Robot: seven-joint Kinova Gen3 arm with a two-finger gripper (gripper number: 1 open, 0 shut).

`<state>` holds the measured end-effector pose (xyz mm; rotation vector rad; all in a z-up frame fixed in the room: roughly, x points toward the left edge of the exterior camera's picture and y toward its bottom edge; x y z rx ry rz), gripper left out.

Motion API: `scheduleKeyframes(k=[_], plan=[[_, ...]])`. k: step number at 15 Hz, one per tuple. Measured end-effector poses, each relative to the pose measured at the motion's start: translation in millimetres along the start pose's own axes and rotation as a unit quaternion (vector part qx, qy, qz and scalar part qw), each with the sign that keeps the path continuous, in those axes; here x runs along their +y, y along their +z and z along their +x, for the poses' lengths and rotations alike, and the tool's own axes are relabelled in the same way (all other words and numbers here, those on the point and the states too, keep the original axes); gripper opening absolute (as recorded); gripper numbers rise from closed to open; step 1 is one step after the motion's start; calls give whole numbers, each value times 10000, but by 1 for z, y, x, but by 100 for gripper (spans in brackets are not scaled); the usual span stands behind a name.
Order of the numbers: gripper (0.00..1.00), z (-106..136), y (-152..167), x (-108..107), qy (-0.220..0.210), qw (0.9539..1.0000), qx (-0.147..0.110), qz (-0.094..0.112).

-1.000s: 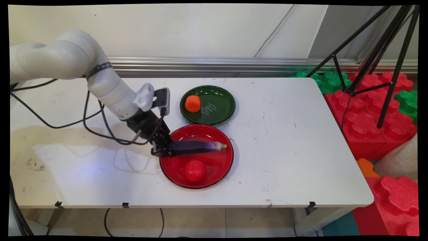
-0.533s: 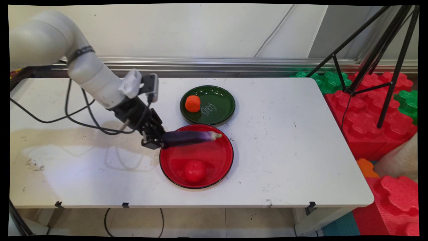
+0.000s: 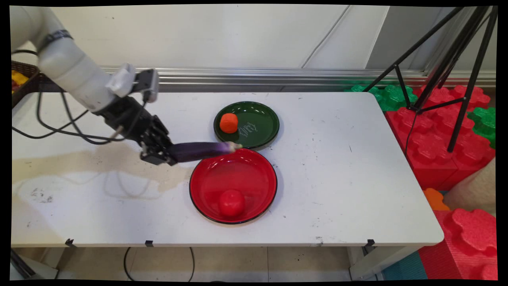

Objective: Place the picked object on the table

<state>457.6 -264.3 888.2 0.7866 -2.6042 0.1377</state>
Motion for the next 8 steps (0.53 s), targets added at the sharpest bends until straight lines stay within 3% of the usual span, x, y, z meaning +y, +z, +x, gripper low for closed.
scheduleKeyframes(k=[8], plan=[[0,-46,-37,-33,-360,9983,-266,363]])
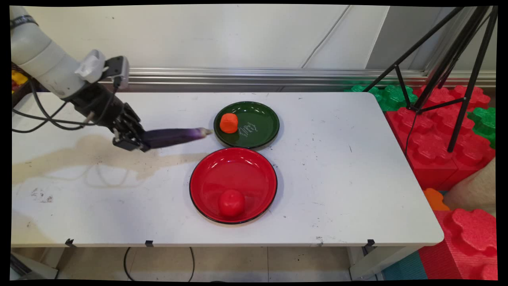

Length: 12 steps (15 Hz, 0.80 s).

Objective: Place the picked object on the table

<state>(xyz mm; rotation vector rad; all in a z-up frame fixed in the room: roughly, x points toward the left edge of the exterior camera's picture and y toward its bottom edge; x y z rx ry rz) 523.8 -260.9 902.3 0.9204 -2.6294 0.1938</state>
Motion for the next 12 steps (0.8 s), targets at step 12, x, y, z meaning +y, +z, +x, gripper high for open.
scheduleKeyframes(k=[12], plan=[[0,-53,26,-80,-454,9967,-506,451]])
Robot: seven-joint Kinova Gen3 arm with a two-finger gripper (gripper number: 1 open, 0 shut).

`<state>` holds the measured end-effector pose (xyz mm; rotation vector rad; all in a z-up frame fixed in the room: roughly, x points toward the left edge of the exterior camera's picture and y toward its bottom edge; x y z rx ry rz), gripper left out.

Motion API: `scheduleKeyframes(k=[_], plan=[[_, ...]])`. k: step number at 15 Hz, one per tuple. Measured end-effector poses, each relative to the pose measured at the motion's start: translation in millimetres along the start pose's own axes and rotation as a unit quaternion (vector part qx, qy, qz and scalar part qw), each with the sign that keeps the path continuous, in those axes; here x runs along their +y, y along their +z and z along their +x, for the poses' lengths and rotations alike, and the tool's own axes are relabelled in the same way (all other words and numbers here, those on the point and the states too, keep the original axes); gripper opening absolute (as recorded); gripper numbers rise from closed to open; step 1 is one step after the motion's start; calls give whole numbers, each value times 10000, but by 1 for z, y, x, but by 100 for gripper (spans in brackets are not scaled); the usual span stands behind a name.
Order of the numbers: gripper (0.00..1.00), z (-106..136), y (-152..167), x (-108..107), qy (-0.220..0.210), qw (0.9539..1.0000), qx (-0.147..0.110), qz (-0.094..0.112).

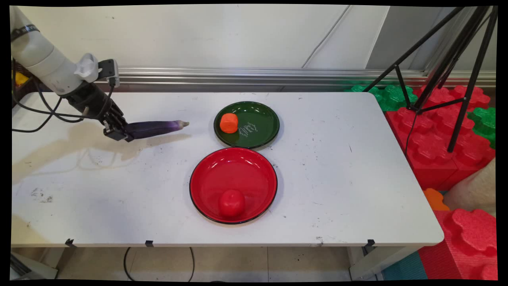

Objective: Place the picked object on the table

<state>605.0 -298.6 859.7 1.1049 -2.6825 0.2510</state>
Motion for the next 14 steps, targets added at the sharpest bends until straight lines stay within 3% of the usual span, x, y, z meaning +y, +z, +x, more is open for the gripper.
scheduleKeyframes(k=[9,10,14], plan=[[0,-12,40,-41,-239,9997,-90,7],[100,-13,43,-44,-269,9996,-76,-8],[100,-14,50,-52,-337,9994,-3,-60]])
